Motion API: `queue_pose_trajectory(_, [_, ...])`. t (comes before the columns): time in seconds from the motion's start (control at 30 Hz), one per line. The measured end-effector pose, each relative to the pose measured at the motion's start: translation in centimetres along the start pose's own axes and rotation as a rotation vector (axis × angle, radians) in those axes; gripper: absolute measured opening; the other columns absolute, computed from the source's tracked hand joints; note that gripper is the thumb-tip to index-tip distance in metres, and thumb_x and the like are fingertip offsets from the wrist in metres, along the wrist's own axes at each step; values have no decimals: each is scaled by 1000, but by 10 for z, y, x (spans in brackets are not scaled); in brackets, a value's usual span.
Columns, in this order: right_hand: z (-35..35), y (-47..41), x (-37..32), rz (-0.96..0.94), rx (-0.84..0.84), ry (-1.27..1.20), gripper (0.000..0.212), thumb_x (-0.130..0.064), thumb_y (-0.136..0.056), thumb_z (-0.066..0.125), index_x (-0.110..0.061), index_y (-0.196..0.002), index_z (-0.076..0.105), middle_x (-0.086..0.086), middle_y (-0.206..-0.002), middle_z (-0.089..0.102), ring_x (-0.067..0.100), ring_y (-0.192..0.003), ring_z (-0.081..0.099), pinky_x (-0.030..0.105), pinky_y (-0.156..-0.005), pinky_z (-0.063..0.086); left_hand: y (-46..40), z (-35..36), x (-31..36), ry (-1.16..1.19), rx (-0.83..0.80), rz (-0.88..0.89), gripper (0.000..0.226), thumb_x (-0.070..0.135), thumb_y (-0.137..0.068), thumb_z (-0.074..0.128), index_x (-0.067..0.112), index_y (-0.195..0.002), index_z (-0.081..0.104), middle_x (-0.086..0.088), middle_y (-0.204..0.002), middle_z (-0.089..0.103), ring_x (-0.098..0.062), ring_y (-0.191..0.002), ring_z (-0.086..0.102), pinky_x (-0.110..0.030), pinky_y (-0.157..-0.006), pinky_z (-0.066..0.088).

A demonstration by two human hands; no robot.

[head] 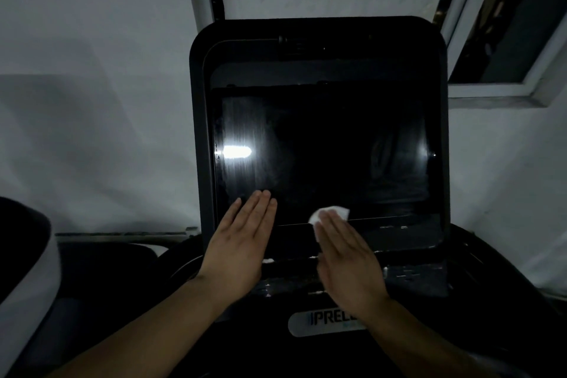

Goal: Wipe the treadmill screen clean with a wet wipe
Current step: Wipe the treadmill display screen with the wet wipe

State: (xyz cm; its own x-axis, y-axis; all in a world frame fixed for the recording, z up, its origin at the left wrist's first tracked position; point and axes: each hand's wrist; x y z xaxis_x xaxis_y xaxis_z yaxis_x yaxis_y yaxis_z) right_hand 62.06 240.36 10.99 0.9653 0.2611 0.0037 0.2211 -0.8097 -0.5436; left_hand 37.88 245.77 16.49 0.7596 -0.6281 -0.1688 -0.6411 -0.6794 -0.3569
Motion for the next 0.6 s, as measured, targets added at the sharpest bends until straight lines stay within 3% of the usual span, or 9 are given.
queue_pose_trajectory(0.1, [-10,7,28,100,12,22,54,-24,-93,48,4,-137,60,18,-152,50,30,-145,43,44,-118,36,-7,-1,9,27,-20,20,101,6,-70,66,1,-160,19,-19,-168,16,-31,-156,13,-54,-123,26])
queue_pose_trajectory(0.2, [-21,5,37,209,132,-77,42,-19,-95,49,2,-125,70,17,-136,65,29,-127,63,42,-108,49,-18,-7,20,64,-22,38,103,7,-69,70,2,-160,21,-18,-167,20,-31,-155,18,-51,-123,25])
queue_pose_trajectory(0.33, [-53,-19,26,479,332,-457,22,-1,-95,68,-6,-114,76,-1,-119,73,12,-111,69,15,-100,49,-32,-19,31,132,12,48,99,8,-70,71,3,-158,27,-18,-165,28,-29,-152,28,-46,-123,22])
queue_pose_trajectory(0.4, [-73,-32,19,591,343,-616,21,1,-93,68,-15,-104,78,-13,-103,72,3,-98,69,1,-86,44,-38,-26,34,152,21,52,98,10,-70,72,4,-158,29,-17,-164,31,-28,-150,31,-43,-122,20])
queue_pose_trajectory(0.47, [-87,-42,15,637,333,-725,25,1,-94,66,-23,-94,74,-22,-91,68,-10,-85,65,-1,-73,41,-43,-34,36,178,25,42,99,11,-70,74,5,-158,29,-17,-163,33,-28,-149,33,-42,-122,20])
queue_pose_trajectory(0.53, [-96,-49,17,630,329,-734,26,-3,-94,67,-28,-101,69,-21,-89,67,-16,-83,62,0,-72,42,-47,-40,36,194,28,34,102,12,-70,76,6,-159,27,-16,-163,33,-28,-148,34,-41,-121,21])
queue_pose_trajectory(0.6, [-100,-52,24,603,285,-643,25,-10,-95,68,-24,-115,70,-11,-96,71,-7,-90,65,6,-80,45,-50,-45,37,196,28,33,103,13,-69,77,7,-159,27,-16,-163,33,-28,-148,34,-40,-121,19])
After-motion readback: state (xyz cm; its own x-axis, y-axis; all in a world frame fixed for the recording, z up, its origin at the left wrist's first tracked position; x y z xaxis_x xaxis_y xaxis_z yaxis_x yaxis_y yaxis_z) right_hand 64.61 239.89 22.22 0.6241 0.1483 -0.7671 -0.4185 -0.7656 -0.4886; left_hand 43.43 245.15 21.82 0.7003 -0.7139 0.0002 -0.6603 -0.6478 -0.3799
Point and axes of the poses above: each hand's wrist, its own y-axis away from the middle knuckle, its own z-axis out of the palm, x = y × z
